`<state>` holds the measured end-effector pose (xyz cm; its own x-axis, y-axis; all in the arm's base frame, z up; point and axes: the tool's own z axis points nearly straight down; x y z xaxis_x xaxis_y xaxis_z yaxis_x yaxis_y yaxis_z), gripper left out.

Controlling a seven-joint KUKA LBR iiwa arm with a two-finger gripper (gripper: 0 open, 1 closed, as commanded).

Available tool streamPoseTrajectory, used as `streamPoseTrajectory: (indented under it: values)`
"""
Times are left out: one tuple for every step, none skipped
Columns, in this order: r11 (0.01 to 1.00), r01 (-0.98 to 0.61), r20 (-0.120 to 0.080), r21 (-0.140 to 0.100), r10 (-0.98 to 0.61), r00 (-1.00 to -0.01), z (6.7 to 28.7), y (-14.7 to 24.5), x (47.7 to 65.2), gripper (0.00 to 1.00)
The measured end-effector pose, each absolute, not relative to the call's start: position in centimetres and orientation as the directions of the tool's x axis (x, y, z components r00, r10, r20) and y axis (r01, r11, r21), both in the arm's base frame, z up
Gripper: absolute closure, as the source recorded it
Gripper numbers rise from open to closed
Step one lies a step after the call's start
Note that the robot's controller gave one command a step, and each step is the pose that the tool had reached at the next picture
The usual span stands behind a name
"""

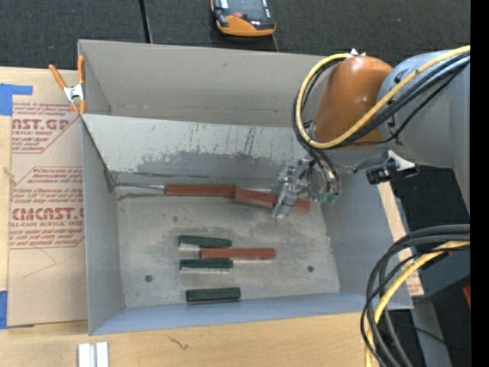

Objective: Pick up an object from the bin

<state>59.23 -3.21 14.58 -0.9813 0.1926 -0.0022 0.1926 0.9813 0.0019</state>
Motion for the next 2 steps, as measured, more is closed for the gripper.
streamPoseTrajectory:
  values:
    - [0.981,0.192,0.0,0.002,0.192,-0.981,15.1,-3.2,59.2,1.0]
    - [0.981,0.192,0.002,0.001,0.192,-0.981,16.3,-3.2,59.1,1.0]
